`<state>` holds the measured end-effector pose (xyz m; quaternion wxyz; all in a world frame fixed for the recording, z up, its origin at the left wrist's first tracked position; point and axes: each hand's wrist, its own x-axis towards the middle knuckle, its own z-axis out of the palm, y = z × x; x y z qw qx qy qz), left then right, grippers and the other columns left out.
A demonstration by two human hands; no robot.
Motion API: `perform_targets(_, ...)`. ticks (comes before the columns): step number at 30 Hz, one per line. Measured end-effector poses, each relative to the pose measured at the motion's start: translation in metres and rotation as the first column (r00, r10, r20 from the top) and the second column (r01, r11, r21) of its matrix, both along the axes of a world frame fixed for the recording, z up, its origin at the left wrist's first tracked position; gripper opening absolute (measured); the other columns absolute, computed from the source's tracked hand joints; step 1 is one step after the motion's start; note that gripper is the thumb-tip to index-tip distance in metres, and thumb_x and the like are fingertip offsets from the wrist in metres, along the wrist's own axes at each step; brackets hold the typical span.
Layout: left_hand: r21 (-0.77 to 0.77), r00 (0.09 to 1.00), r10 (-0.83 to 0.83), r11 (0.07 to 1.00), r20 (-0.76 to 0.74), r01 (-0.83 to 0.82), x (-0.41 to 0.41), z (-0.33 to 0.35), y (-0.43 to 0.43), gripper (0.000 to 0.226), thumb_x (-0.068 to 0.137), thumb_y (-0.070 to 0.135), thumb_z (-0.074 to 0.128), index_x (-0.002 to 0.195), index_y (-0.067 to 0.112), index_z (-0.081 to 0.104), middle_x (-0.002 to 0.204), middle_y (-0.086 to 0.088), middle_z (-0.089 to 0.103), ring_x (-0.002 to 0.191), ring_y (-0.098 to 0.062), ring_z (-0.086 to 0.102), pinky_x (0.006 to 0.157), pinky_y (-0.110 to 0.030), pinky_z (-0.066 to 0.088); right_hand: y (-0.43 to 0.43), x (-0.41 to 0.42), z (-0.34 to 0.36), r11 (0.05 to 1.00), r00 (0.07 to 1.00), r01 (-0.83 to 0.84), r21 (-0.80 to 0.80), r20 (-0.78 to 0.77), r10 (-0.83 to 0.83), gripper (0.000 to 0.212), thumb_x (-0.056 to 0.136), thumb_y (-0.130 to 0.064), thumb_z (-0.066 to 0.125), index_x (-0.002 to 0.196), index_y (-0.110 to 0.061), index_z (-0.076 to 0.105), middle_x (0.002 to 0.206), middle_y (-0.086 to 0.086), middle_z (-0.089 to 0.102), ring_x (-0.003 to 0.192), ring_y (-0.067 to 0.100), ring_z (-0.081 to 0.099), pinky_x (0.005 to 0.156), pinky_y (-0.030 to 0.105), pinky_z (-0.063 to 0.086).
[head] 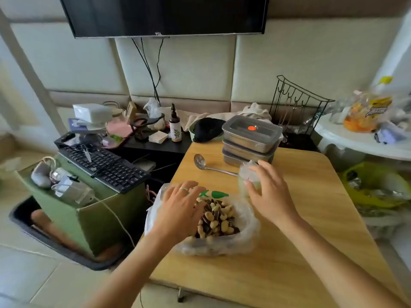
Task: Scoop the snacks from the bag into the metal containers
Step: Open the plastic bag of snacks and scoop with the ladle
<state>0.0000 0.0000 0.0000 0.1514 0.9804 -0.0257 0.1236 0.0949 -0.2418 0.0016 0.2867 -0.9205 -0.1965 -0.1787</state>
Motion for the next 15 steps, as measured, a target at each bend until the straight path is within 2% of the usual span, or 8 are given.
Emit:
perform_targets(4, 0.013, 0.997, -0.017, 1.0, -0.078, 0.018, -0.033, -0.015, -0.004, 0.066, 0.096, 0.061, 0.01, 0.151, 0.041, 0.041, 0.16, 0.01, 0.036, 0.149, -0.013, 0.029, 0.122, -0.037, 0.018, 0.007, -0.019, 0.008, 0.984, 0.986, 0.022, -0.177, -0.161, -0.051, 0.043, 0.106, -0.037, 0.052, 0.145, -0.02, 0.056, 0.154, -0.002, 0.048, 0.141, 0.02, 0.041, 0.114, 0.036, 0.036)
perform_targets(6, -0.016, 0.99, -0.041, 0.999, -0.133, 0.039, -0.034, -0.026, -0.006, 0.072, 0.094, 0.062, 0.007, 0.157, 0.039, 0.033, 0.166, 0.007, 0.027, 0.155, -0.014, 0.016, 0.126, -0.041, 0.012, 0.007, -0.024, 0.008, 0.977, 0.974, 0.007, -0.212, -0.22, -0.055, 0.043, 0.106, -0.035, 0.052, 0.148, -0.022, 0.052, 0.157, -0.002, 0.046, 0.146, 0.021, 0.038, 0.117, 0.038, 0.033)
perform_targets(8, 0.006, 0.986, -0.05, 0.999, -0.158, 0.052, -0.028, -0.033, -0.006, 0.068, 0.099, 0.062, 0.013, 0.16, 0.036, 0.027, 0.169, 0.005, 0.02, 0.158, -0.016, 0.004, 0.128, -0.048, 0.008, 0.006, -0.027, 0.008, 0.978, 0.975, 0.007, -0.21, -0.217, -0.054, 0.044, 0.106, -0.032, 0.054, 0.149, -0.021, 0.05, 0.157, -0.002, 0.045, 0.147, 0.021, 0.036, 0.119, 0.037, 0.031)
perform_targets(12, 0.09, 0.989, -0.047, 0.994, -0.138, 0.06, -0.019, -0.044, -0.015, 0.078, 0.094, 0.067, 0.003, 0.16, 0.035, 0.029, 0.169, 0.001, 0.022, 0.158, -0.021, 0.006, 0.128, -0.05, 0.008, 0.007, -0.028, 0.002, 0.981, 0.981, 0.033, -0.19, -0.182, -0.068, 0.044, 0.104, -0.027, 0.056, 0.148, -0.021, 0.051, 0.154, -0.001, 0.048, 0.145, 0.021, 0.038, 0.119, 0.037, 0.032)
perform_targets(15, 0.088, 0.994, -0.029, 0.995, -0.102, 0.038, -0.016, -0.049, -0.014, 0.073, 0.097, 0.066, 0.01, 0.158, 0.035, 0.036, 0.167, 0.002, 0.028, 0.158, -0.021, 0.012, 0.127, -0.05, 0.012, 0.007, -0.026, -0.006, 0.983, 0.988, 0.062, -0.172, -0.131, -0.085, 0.043, 0.102, -0.023, 0.061, 0.143, -0.018, 0.052, 0.146, 0.0, 0.054, 0.138, 0.023, 0.044, 0.114, 0.038, 0.041)
